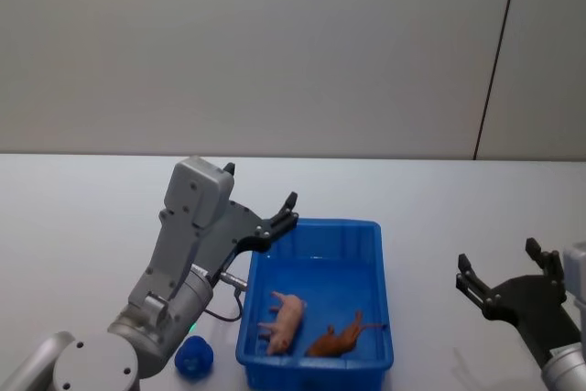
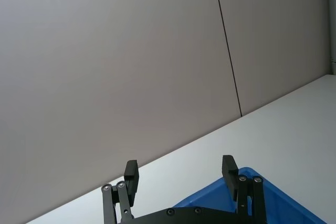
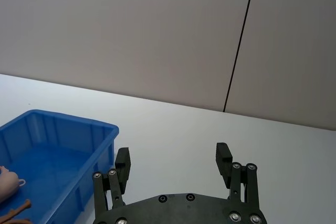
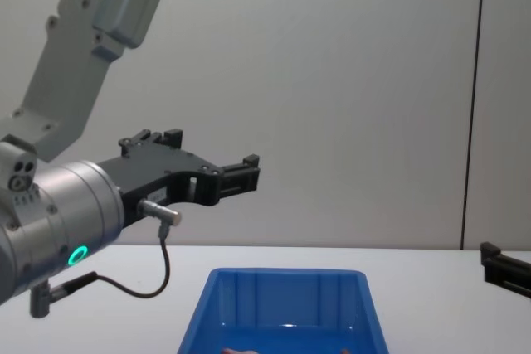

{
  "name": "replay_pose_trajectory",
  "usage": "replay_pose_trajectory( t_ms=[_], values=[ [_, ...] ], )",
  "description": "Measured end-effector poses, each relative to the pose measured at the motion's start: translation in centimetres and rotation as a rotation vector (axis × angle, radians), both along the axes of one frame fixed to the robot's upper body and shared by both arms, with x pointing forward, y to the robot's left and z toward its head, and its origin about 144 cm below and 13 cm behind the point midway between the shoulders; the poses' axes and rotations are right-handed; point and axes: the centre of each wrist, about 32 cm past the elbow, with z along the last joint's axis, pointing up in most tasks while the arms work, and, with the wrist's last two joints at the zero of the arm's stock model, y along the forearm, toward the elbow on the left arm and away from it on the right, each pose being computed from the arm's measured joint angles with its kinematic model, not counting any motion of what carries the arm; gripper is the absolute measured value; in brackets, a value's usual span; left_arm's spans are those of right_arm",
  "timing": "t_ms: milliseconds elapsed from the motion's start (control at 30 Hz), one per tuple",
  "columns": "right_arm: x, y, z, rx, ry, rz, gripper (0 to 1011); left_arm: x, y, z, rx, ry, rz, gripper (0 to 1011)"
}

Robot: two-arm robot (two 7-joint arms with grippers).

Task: Pick up the two dolls from the table and place them into the box.

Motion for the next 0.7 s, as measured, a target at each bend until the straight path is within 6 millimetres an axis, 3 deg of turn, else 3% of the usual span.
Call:
replay_pose_trajectory(
  t_ms=[700],
  values=[
    [-0.2,-0.3,0.0,0.001,0.001,-0.020,1001,-2.4,1.2,-0.9,-0.047,0.135,0.156,1001]
  ],
)
